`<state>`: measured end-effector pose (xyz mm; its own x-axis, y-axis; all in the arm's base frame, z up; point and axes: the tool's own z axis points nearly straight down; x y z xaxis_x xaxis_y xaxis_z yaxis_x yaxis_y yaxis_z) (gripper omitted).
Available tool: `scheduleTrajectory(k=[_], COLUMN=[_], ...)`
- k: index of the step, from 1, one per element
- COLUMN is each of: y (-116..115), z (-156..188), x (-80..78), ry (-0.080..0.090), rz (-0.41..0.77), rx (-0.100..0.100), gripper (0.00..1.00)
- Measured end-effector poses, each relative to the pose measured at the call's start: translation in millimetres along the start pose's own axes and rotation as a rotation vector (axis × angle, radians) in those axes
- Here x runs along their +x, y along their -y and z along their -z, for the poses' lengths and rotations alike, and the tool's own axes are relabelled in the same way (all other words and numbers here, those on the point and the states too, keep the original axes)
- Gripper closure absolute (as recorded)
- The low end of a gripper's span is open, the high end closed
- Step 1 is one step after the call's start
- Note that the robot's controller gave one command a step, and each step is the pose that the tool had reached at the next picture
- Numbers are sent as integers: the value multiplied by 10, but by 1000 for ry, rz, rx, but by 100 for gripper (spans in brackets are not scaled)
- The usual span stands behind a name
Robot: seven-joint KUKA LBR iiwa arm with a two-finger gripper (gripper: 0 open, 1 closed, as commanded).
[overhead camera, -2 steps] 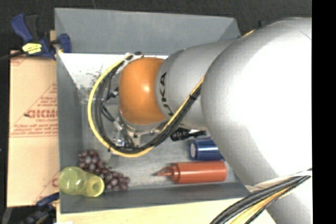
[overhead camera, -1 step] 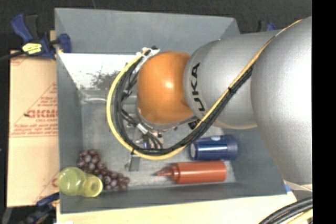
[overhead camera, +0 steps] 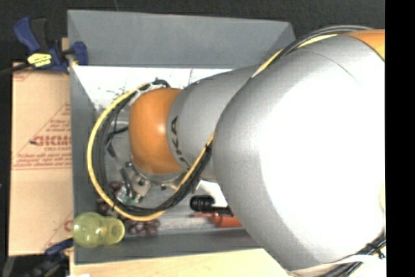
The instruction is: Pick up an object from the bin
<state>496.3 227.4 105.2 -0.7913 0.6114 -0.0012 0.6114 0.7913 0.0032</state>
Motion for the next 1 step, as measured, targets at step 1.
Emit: scheduleTrajectory(k=[1], y=[-62], z=[-241], x=[-12], ry=[14], rz=[578], rx=[-2], gripper=[0])
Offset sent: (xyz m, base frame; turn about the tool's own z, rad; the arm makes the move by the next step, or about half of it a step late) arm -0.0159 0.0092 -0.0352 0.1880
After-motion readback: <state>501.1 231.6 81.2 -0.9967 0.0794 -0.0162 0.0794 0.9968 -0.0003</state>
